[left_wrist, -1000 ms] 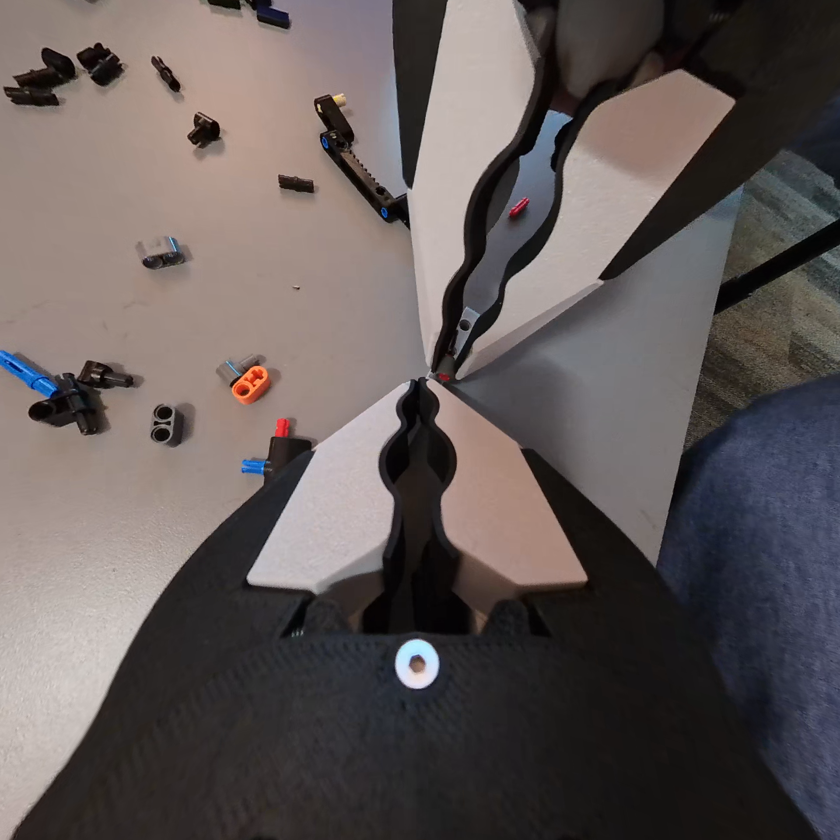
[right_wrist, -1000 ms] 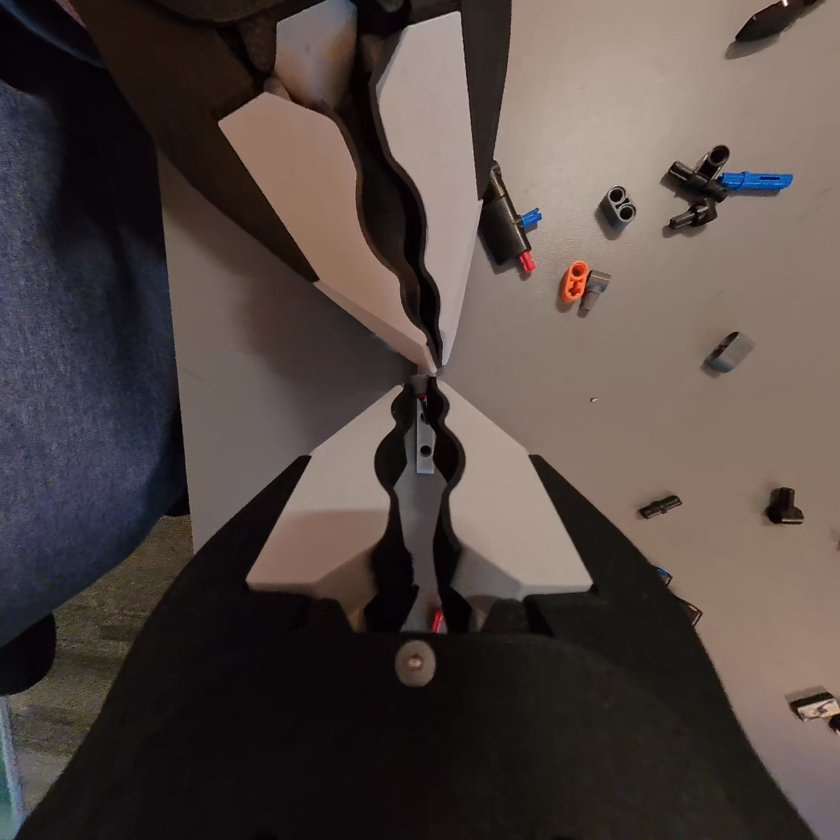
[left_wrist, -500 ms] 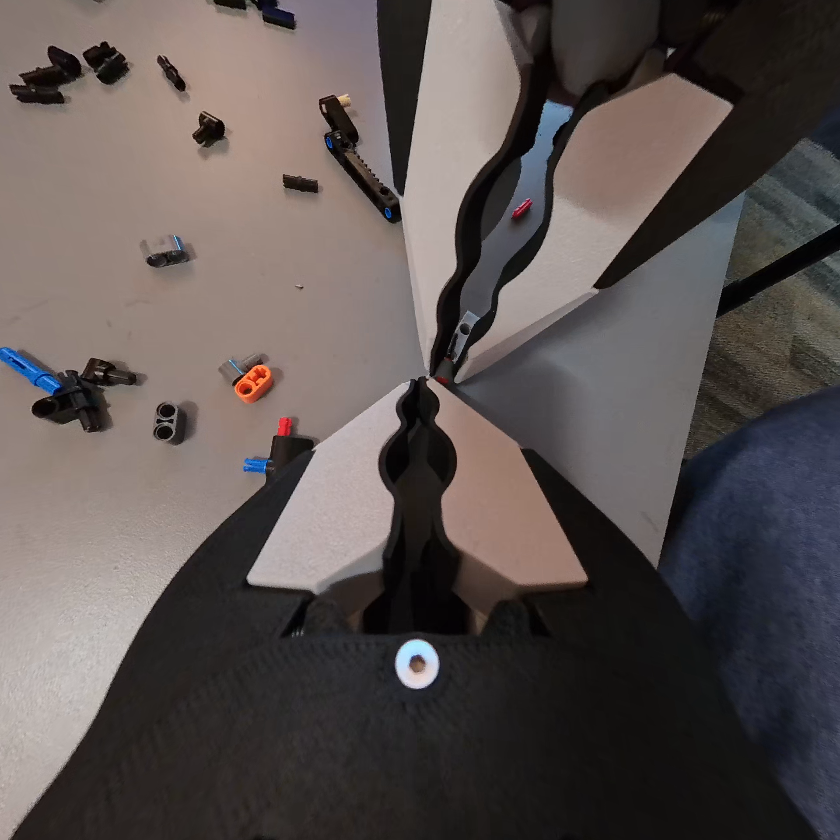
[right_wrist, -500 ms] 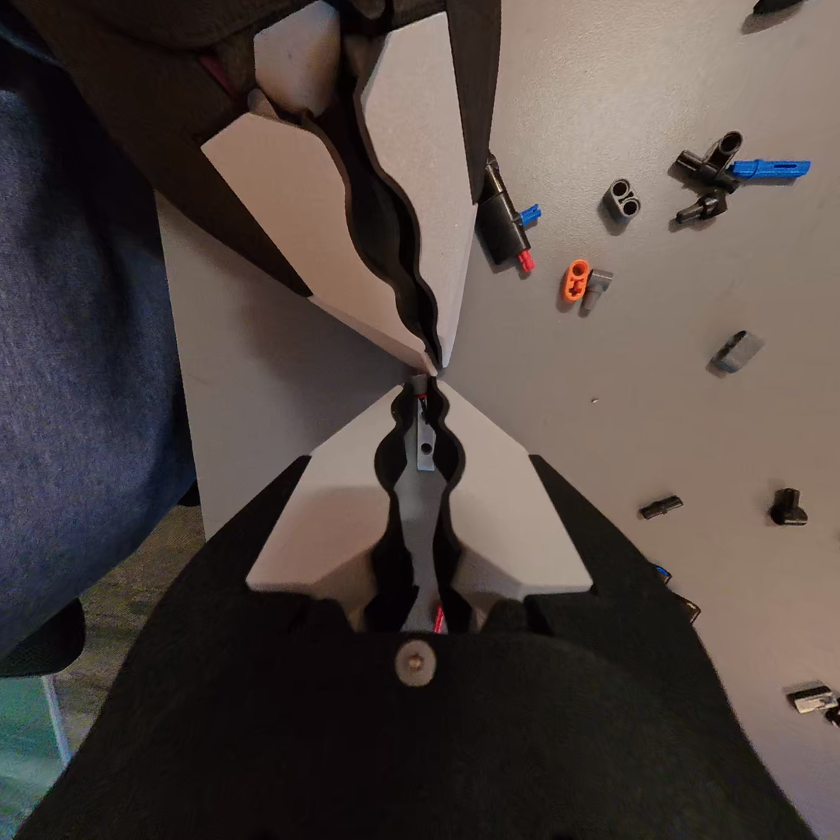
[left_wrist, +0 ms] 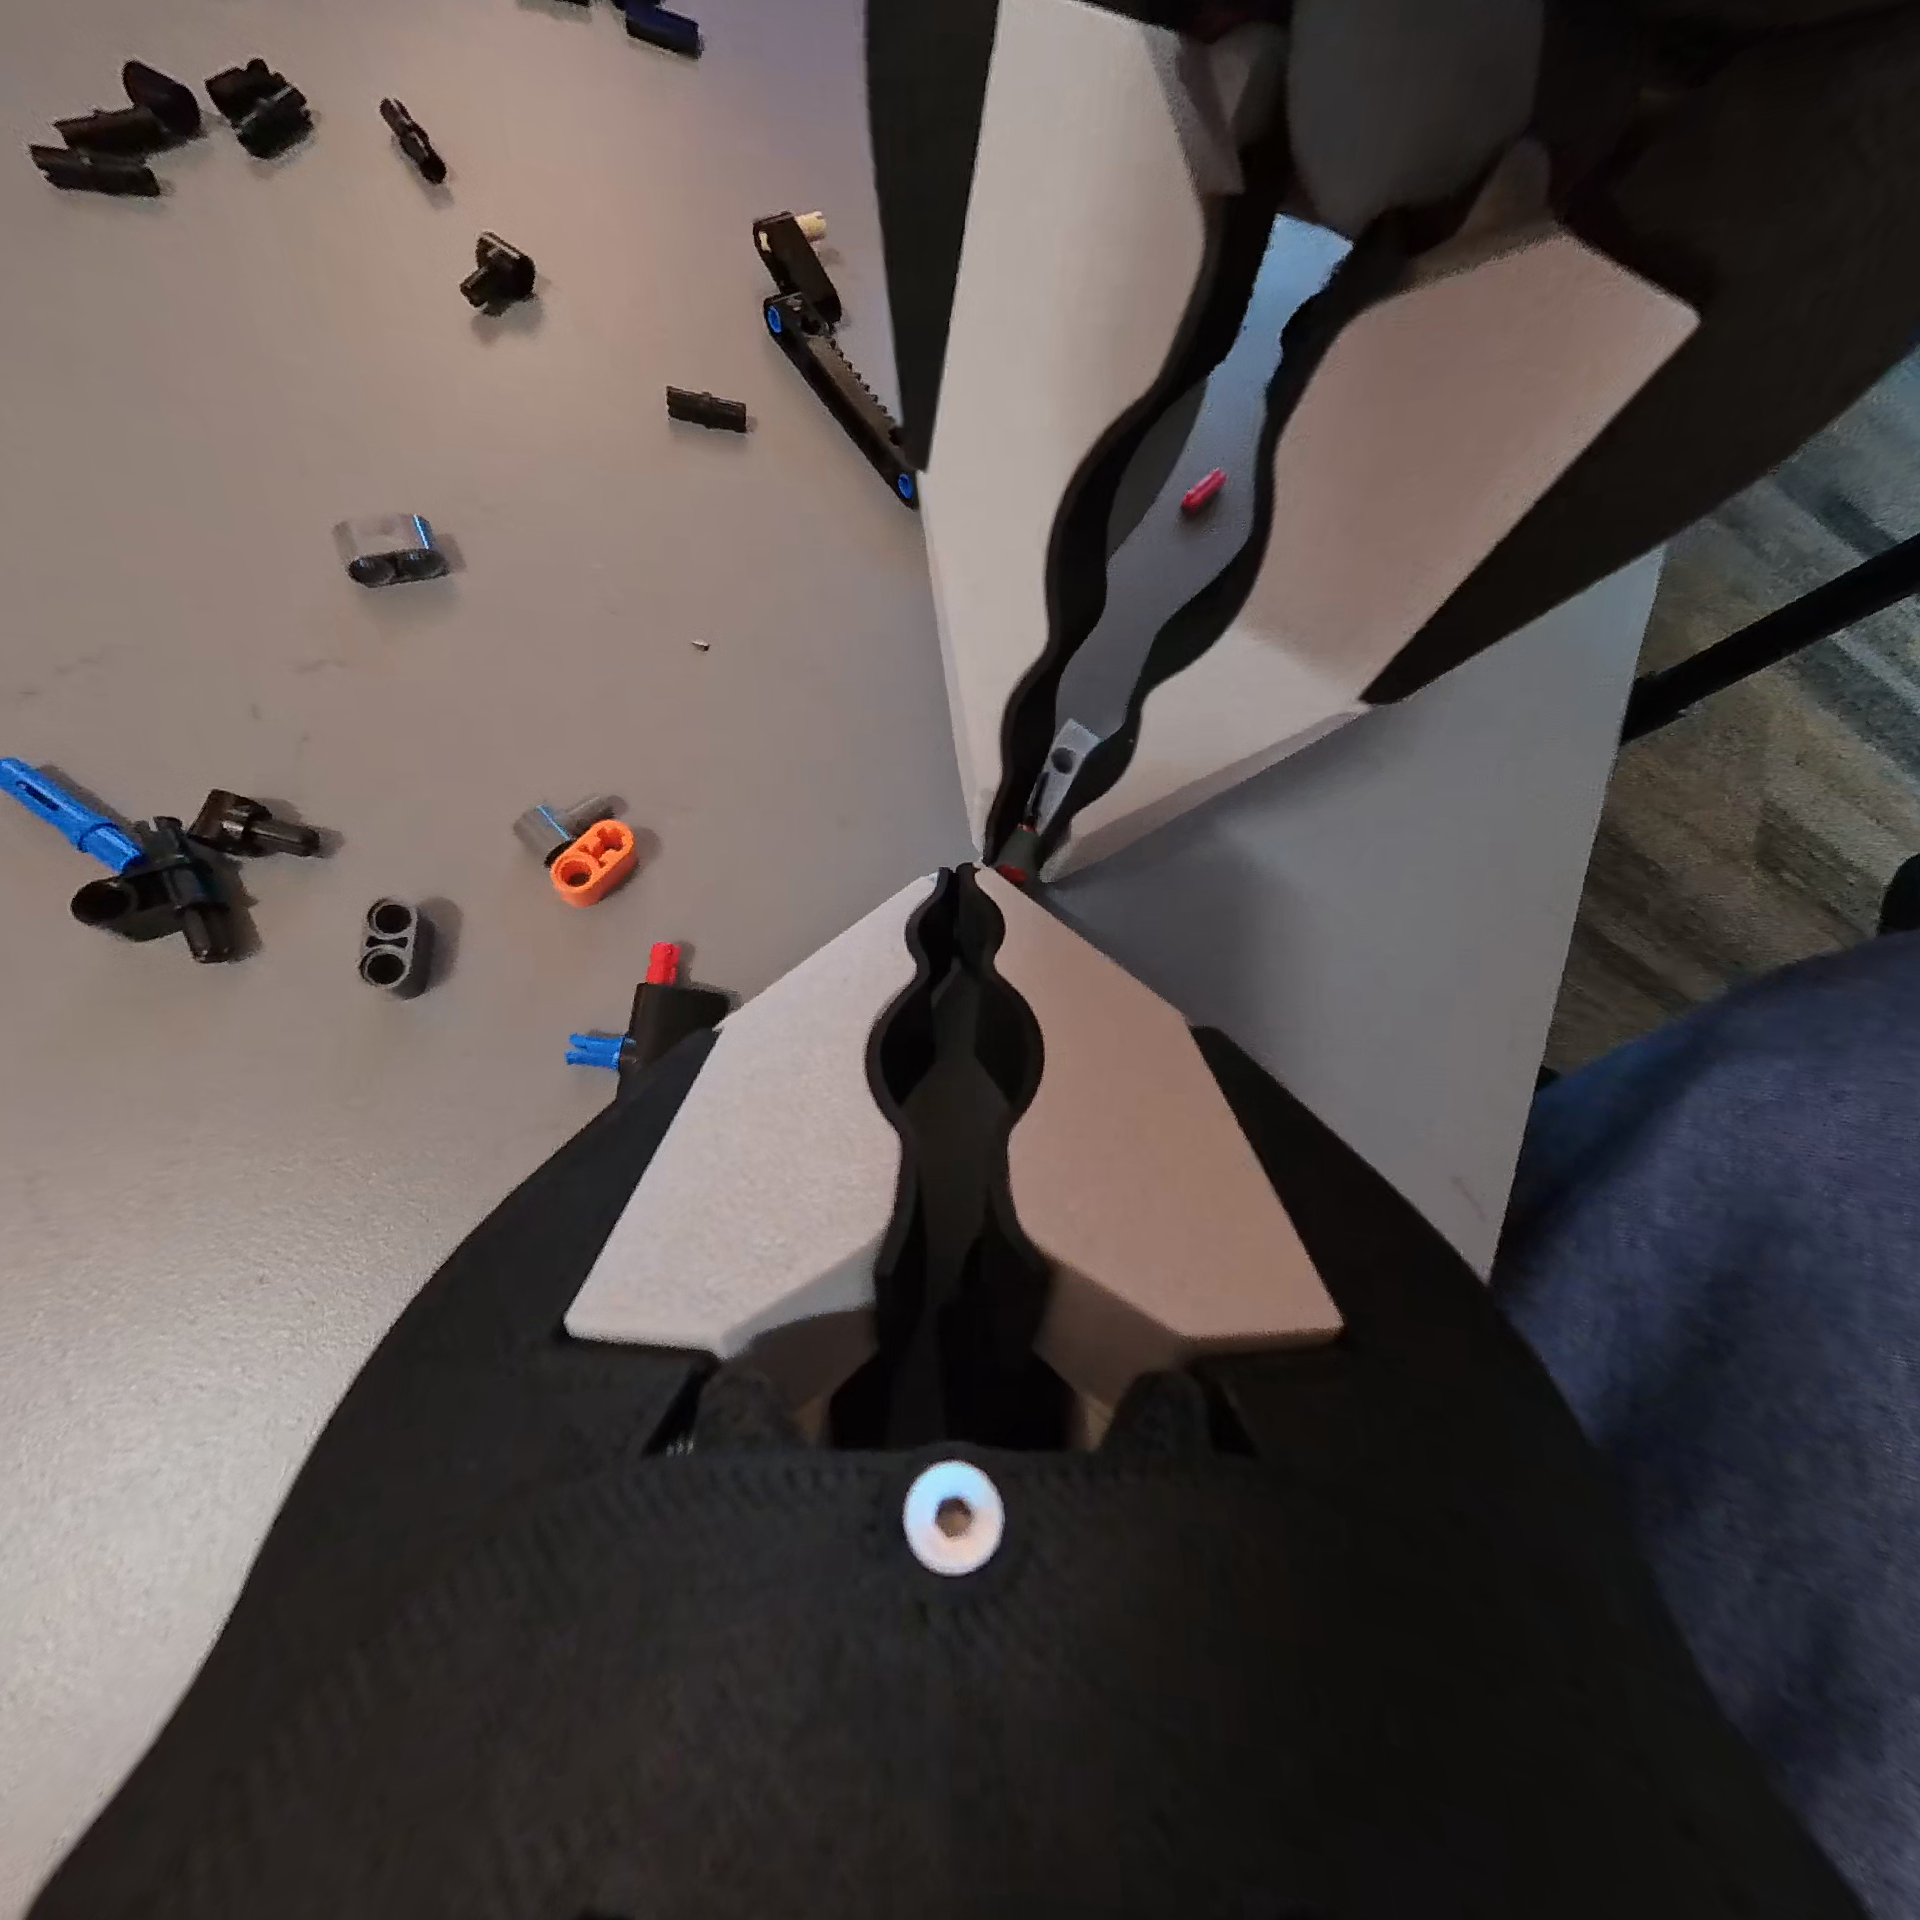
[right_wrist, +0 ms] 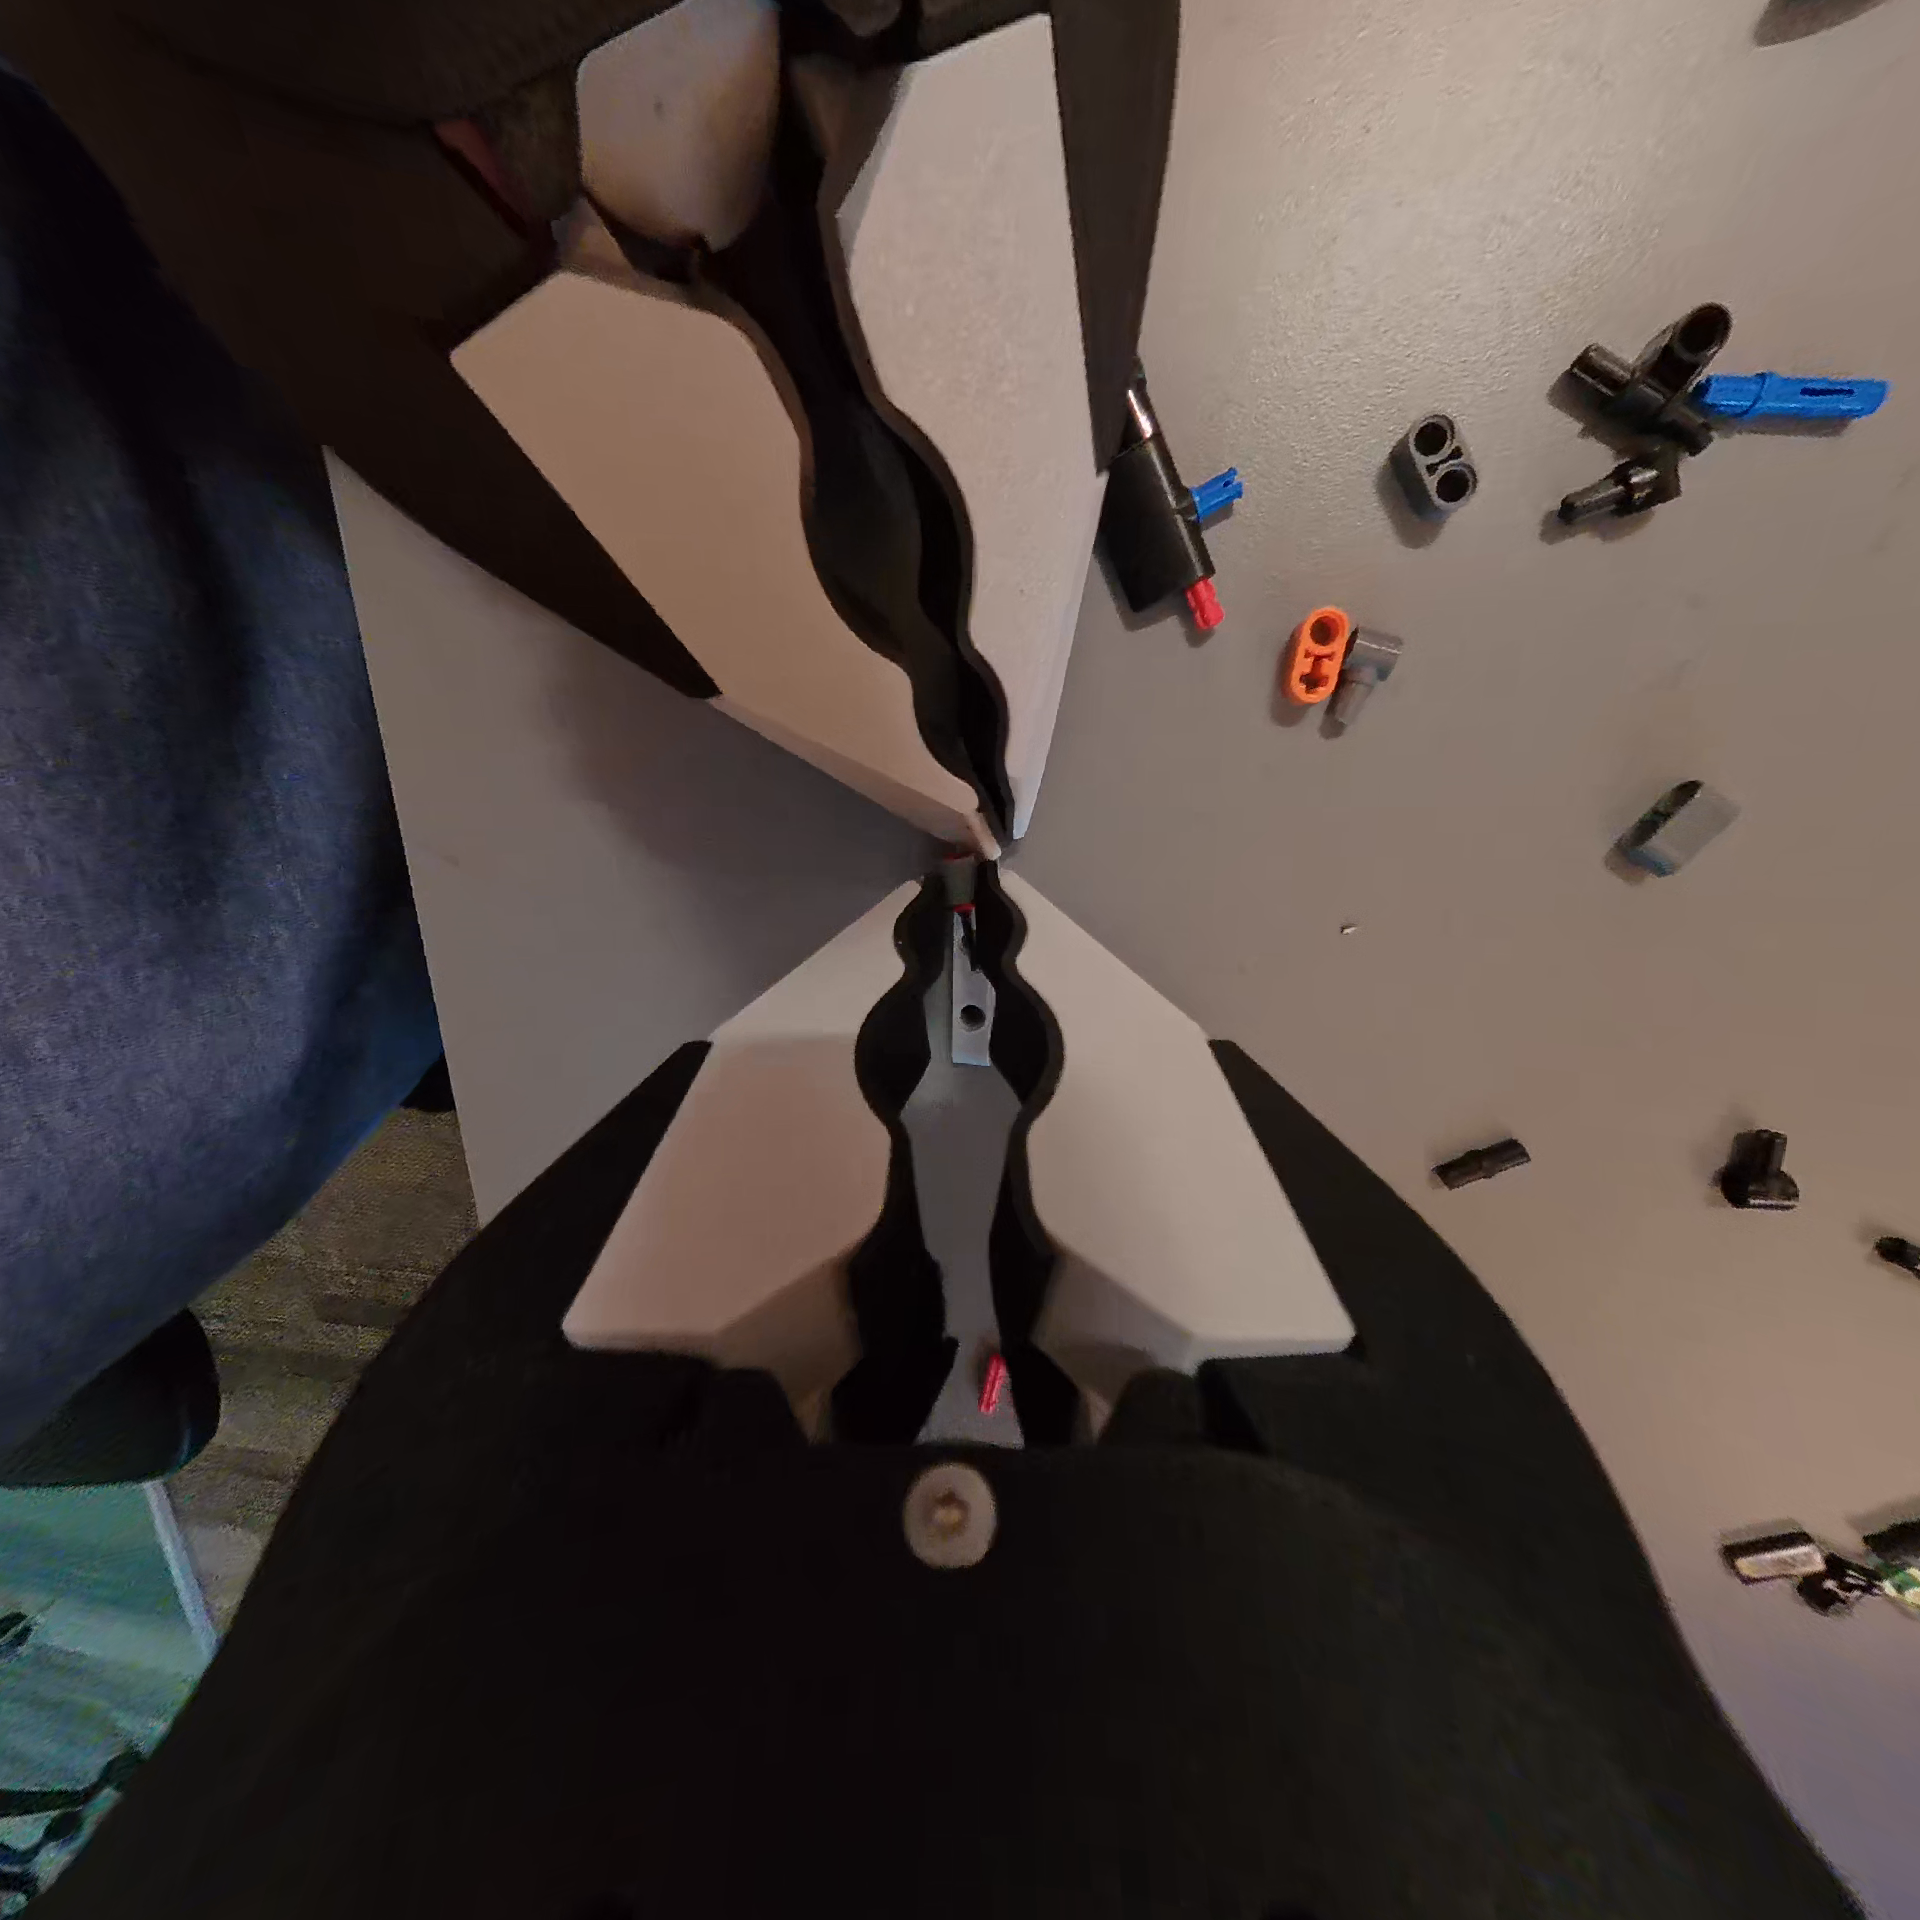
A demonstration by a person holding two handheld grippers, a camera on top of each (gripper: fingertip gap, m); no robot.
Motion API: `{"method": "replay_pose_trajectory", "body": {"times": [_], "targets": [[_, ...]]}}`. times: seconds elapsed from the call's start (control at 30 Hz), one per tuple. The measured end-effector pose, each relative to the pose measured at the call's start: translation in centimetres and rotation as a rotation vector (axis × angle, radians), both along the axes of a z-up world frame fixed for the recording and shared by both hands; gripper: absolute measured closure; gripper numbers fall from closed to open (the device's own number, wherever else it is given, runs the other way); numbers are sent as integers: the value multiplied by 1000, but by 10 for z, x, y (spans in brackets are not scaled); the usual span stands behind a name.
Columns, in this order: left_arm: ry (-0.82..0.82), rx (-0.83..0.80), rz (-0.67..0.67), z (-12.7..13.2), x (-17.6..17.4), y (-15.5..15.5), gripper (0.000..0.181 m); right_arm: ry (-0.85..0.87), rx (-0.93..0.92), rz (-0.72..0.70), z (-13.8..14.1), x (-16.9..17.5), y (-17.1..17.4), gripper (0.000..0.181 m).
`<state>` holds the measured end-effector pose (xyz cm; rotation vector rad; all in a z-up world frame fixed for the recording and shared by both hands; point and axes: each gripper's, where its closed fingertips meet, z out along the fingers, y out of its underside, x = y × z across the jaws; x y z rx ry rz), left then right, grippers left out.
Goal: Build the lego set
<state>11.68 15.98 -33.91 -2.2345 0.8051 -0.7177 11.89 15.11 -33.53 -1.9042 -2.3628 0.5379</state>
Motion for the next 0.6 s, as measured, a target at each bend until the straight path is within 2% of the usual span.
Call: {"method": "replay_pose_trajectory", "body": {"times": [0.3, 0.6], "targets": [[-51, -20, 11, 3, -3, -2, 181, -12, 17, -8, -2, -2, 1, 178], [-12, 15, 4, 3, -4, -3, 181, -18, -5, -22, -1, -2, 0, 178]]}}
